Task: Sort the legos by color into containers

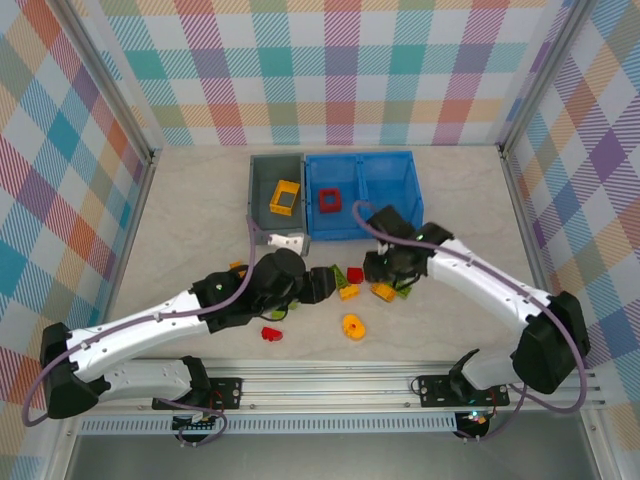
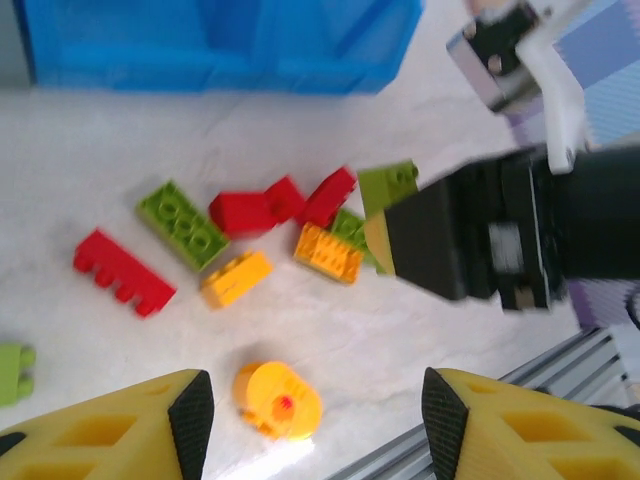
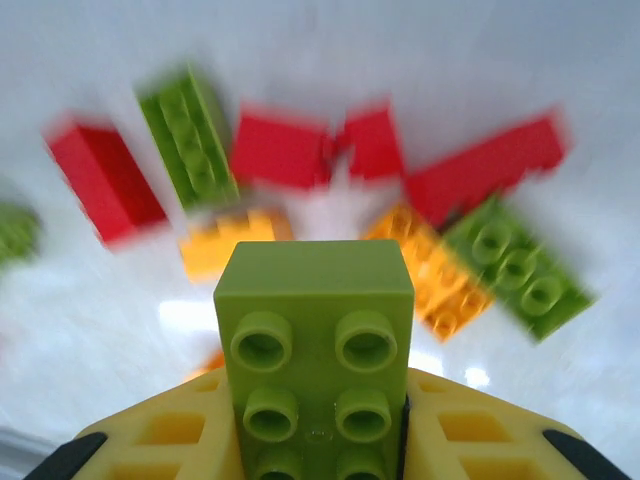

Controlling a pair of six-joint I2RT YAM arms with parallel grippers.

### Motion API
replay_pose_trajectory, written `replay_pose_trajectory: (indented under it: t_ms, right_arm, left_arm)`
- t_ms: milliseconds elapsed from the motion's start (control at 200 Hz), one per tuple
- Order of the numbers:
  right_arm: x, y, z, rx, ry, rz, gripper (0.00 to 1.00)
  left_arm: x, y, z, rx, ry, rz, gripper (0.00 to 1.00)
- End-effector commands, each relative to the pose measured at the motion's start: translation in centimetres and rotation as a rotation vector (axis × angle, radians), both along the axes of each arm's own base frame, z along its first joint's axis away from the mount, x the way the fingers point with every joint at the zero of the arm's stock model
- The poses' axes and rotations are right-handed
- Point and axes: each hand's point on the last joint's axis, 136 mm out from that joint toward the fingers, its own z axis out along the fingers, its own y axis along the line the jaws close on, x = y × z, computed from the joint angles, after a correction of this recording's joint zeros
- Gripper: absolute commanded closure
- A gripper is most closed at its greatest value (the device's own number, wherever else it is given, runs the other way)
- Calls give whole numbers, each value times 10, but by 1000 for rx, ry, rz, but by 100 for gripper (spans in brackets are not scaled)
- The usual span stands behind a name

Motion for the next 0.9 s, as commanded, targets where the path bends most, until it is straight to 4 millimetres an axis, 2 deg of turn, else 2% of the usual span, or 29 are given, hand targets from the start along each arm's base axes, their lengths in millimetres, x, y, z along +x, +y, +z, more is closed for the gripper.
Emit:
replay_pose_trajectory:
  t_ms: [0,120,220,325,405,520,645,770,900]
  right_arm:
    - [35,-23,10,-34,-23,-64,72]
    - [94,-33,9,-13,-56,-148,72]
    - [139,-40,-10,-8,-30,-197,72]
    - [176,-42,-33,-27,-4,-203,73]
    - [196,-39,-48,-36,14,-181,72]
    - [210,-36,-70,-62,56,-161,68]
    - [214,-36,-77,-71,67,-156,57]
    - [213,-35,-56,-48,22,-150,43]
    - [206,-36,-10,-8,-63,-152,41]
  left_arm:
    - [11,-12,33,46,-101,-23,40]
    - [27,-34,47,84,-133,-37,40]
    - [42,-44,48,101,-125,-19,40]
    - [54,-43,41,109,-83,16,40]
    - [57,-38,32,120,-53,36,40]
    - [58,-25,19,145,-24,73,40]
    - [55,-8,9,164,2,108,40]
    - [49,6,7,181,26,121,40]
    - [42,14,15,136,32,89,40]
